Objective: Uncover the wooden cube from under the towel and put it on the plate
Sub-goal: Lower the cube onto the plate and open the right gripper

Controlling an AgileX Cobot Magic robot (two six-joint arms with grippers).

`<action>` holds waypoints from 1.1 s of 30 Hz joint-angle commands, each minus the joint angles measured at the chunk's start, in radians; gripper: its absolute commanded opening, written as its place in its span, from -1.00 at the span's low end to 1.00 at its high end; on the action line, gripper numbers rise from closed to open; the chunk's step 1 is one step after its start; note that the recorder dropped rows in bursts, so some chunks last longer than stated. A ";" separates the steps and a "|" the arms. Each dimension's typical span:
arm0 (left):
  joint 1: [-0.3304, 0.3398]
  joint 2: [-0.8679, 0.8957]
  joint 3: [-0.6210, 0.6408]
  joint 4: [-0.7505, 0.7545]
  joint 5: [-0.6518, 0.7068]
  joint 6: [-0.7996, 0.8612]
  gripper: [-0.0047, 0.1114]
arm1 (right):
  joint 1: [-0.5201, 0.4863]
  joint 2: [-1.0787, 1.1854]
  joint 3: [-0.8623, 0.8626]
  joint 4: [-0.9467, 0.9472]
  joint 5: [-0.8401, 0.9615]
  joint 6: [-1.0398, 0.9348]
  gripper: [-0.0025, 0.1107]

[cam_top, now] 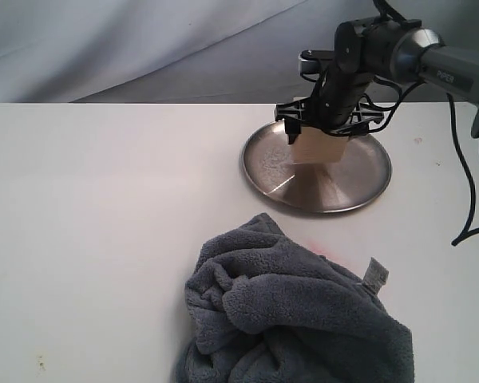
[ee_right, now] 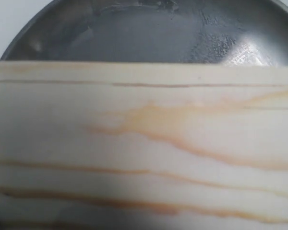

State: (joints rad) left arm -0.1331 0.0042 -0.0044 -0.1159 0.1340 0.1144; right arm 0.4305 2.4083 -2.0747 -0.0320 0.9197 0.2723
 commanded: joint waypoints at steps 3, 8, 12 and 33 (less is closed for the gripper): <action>-0.005 -0.004 0.004 -0.002 -0.002 -0.003 -0.92 | -0.003 -0.013 -0.010 0.001 -0.040 -0.031 -0.76; -0.005 -0.004 0.004 -0.002 -0.002 -0.003 -0.92 | -0.003 -0.013 -0.010 0.007 -0.027 -0.040 0.09; -0.005 -0.004 0.004 -0.002 -0.002 -0.003 -0.92 | -0.003 -0.013 -0.010 0.005 -0.017 -0.037 0.66; -0.005 -0.004 0.004 -0.002 -0.002 -0.003 -0.92 | -0.001 -0.129 -0.010 0.032 0.175 -0.037 0.77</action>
State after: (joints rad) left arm -0.1331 0.0042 -0.0044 -0.1159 0.1340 0.1144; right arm 0.4305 2.3119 -2.0770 -0.0097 1.0393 0.2430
